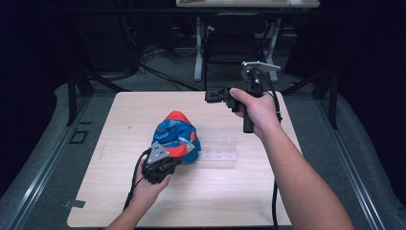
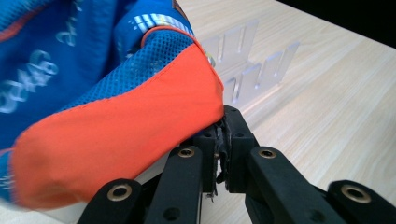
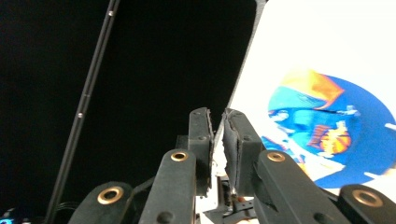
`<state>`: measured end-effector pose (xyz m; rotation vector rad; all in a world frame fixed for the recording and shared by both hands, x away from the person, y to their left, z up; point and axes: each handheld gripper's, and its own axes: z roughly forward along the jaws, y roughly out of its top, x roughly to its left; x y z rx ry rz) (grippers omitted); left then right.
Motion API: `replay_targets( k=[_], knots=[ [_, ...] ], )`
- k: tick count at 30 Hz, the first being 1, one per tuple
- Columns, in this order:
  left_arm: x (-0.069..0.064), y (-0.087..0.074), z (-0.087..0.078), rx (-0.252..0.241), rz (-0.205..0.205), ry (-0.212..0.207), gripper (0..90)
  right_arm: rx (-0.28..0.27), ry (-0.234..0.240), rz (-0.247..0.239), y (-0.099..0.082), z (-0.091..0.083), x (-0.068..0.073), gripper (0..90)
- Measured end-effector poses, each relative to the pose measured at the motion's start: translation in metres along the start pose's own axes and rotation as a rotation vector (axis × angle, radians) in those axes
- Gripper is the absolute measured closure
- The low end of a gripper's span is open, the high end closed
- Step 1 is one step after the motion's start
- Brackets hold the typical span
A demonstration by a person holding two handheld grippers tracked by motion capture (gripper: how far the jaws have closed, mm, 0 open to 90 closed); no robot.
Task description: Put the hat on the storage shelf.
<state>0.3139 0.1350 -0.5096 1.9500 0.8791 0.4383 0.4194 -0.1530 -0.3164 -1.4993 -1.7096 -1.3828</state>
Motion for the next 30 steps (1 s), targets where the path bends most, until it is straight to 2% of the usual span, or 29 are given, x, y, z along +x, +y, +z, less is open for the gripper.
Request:
replay_targets(
  k=[6, 10, 14, 16, 17, 19, 23, 25, 30],
  knots=[
    [0.0, -0.005, -0.001, 0.012, 0.009, 0.002, 86.9, -0.009, -0.068, -0.042, -0.003, -0.008, 0.0, 80.5],
    [-0.001, -0.006, -0.003, 0.022, 0.012, 0.009, 86.4, -0.015, -0.092, -0.061, -0.007, -0.012, 0.0, 79.8],
    [0.0, -0.01, -0.008, 0.013, 0.001, 0.005, 78.0, -0.012, -0.139, -0.091, -0.013, -0.015, -0.001, 78.5],
    [0.001, -0.011, -0.01, 0.013, 0.004, 0.005, 75.4, -0.014, -0.17, -0.109, -0.016, -0.017, -0.002, 78.0],
    [0.003, -0.012, -0.013, 0.014, -0.003, 0.005, 75.4, -0.014, -0.17, -0.109, -0.016, -0.017, -0.002, 78.0],
    [0.008, -0.018, -0.022, 0.008, -0.001, 0.004, 64.6, -0.03, -0.264, -0.166, -0.023, -0.021, -0.004, 76.3],
    [0.016, -0.026, -0.03, 0.022, -0.009, 0.019, 56.8, -0.031, -0.328, -0.199, -0.032, -0.026, -0.007, 75.4],
    [0.022, -0.031, -0.034, 0.028, -0.023, 0.029, 53.4, -0.033, -0.396, -0.244, -0.04, -0.028, -0.01, 74.1],
    [0.035, -0.046, -0.045, 0.021, -0.072, 0.043, 48.6, -0.014, -0.511, -0.317, -0.062, -0.03, -0.019, 72.2]
  ],
)
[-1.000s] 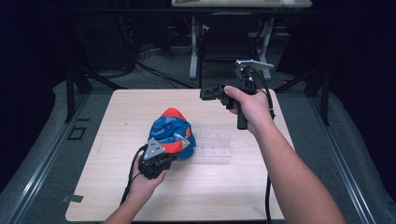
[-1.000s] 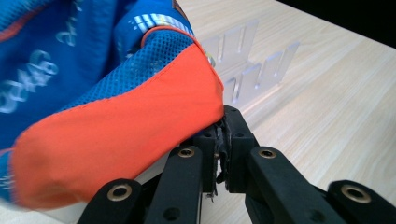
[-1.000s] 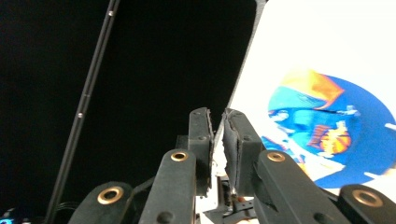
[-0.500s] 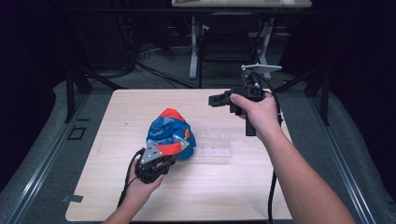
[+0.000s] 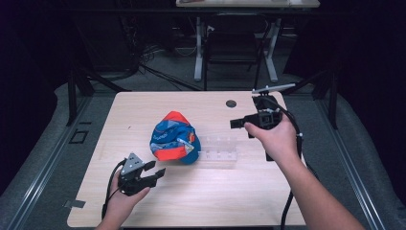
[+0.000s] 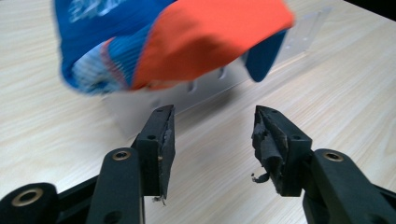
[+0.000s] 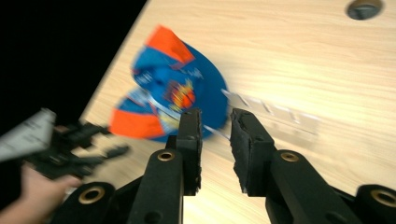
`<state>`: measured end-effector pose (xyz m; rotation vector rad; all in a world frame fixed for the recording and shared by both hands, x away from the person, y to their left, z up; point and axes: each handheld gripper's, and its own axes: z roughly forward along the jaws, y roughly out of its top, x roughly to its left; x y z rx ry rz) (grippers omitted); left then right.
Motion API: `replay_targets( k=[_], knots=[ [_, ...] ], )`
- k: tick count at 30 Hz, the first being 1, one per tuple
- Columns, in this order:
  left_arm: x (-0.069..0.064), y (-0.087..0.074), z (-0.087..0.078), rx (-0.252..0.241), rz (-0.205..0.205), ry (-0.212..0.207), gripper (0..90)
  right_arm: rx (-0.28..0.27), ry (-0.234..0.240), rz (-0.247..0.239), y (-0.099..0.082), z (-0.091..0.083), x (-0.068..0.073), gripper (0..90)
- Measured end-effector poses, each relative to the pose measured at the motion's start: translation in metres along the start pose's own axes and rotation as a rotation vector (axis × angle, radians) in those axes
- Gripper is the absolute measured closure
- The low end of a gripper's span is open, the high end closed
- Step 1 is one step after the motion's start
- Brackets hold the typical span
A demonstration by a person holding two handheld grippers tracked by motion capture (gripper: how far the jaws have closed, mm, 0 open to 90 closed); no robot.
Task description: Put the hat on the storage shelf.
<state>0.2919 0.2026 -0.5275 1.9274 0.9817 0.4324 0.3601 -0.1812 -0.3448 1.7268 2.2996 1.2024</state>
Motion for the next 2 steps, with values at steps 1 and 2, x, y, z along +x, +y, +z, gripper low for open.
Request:
replay_targets(
  k=[1, 2],
  knots=[
    [0.0029, -0.0023, -0.002, -0.002, -0.013, 0.0, 47.8, 0.004, -0.015, -0.012, -0.0044, 0.0008, -0.0002, 71.7],
    [0.0057, -0.0043, -0.0042, -0.004, -0.024, 0.008, 47.0, 0.007, -0.043, -0.032, -0.0106, 0.0016, -0.0006, 71.1]
  ],
)
